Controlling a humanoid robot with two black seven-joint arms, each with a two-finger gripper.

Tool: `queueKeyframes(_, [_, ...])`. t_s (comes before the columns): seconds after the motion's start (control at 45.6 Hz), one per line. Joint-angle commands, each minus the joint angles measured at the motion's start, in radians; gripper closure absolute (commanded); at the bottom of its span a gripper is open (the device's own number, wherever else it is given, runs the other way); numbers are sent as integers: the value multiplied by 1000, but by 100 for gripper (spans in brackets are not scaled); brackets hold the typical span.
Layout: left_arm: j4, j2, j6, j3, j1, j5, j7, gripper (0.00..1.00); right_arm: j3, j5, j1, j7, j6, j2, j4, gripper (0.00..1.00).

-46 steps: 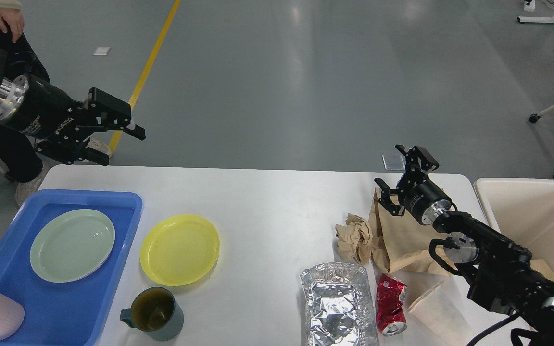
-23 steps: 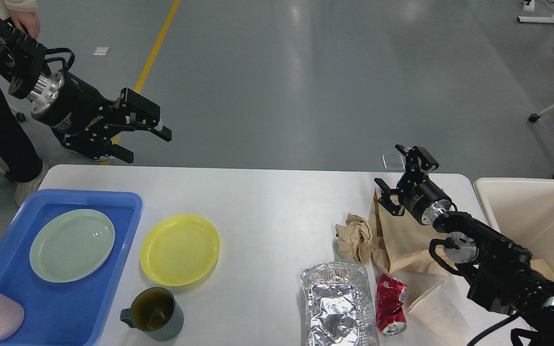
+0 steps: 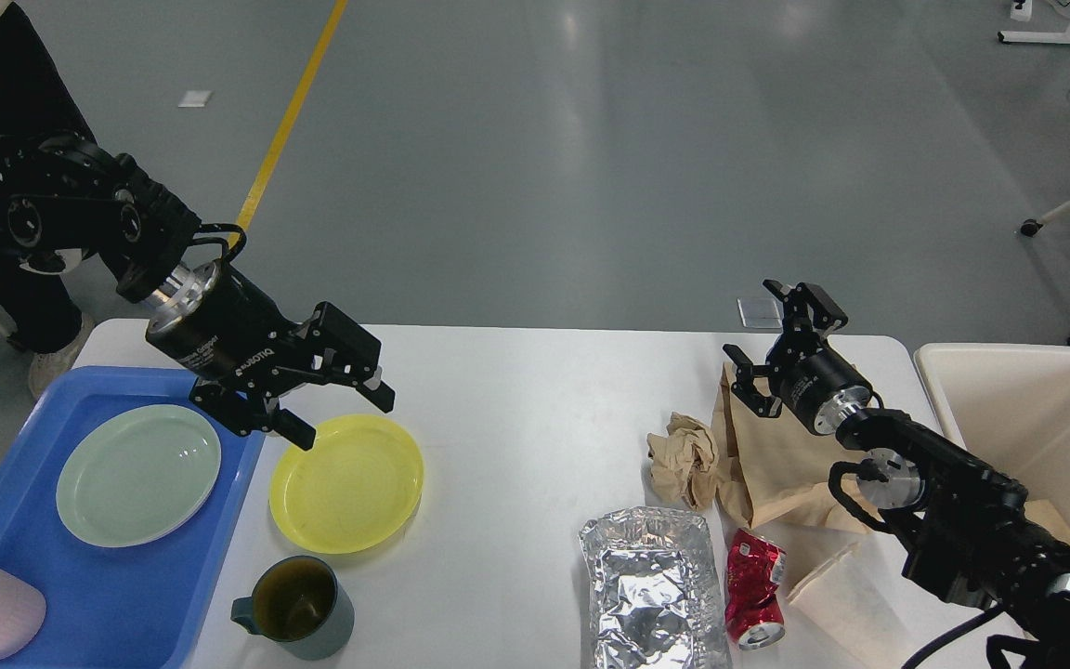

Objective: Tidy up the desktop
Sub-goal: 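Move the left gripper down toward the dark green mug, then lower the left gripper around the dark green mug and close it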

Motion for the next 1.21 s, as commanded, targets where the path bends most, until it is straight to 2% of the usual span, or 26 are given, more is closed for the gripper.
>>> queueKeyframes(0.0, [-48, 0, 0, 15, 20, 3, 2, 4, 0, 0, 0, 0, 0, 0, 0, 0])
queueKeyframes(0.614, [-65, -106, 7, 70, 185, 3, 8, 4, 0, 0, 0, 0, 0, 0, 0, 0])
queueKeyframes(0.943, [-49, -151, 239, 75, 228, 3, 14, 4, 0, 0, 0, 0, 0, 0, 0, 0])
queueKeyframes(1.096, [-25, -180, 375, 61, 281, -2, 88, 4, 0, 0, 0, 0, 0, 0, 0, 0])
queueKeyframes(1.184, [-8, -190, 403, 56, 307, -2, 112, 4, 0, 0, 0, 0, 0, 0, 0, 0])
